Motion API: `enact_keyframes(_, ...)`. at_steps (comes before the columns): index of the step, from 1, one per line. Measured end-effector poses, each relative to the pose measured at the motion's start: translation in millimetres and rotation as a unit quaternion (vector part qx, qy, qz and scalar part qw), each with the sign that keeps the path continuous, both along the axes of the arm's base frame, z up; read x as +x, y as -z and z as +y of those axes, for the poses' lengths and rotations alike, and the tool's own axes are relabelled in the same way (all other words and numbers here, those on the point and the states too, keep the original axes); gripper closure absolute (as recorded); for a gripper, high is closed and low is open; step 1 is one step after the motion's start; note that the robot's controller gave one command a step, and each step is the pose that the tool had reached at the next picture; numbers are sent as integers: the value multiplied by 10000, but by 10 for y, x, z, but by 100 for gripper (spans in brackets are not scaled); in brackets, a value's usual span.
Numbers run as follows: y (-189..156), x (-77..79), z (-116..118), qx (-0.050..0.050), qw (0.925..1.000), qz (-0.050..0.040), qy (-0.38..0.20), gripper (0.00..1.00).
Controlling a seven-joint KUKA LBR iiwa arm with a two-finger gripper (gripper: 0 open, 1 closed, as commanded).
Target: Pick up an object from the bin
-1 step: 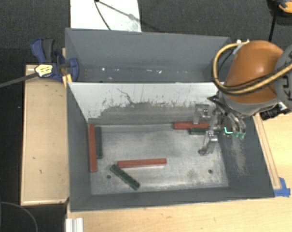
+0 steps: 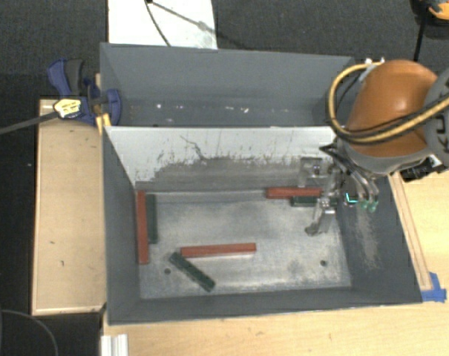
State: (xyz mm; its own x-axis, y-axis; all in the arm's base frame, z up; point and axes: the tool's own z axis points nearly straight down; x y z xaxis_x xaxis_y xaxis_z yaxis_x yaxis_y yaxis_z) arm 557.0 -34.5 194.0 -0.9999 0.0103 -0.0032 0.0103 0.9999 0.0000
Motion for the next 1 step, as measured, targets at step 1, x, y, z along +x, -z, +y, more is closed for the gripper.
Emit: enact_keyframes(1, 288, 131, 156, -3, 9997, -34, 223, 0)
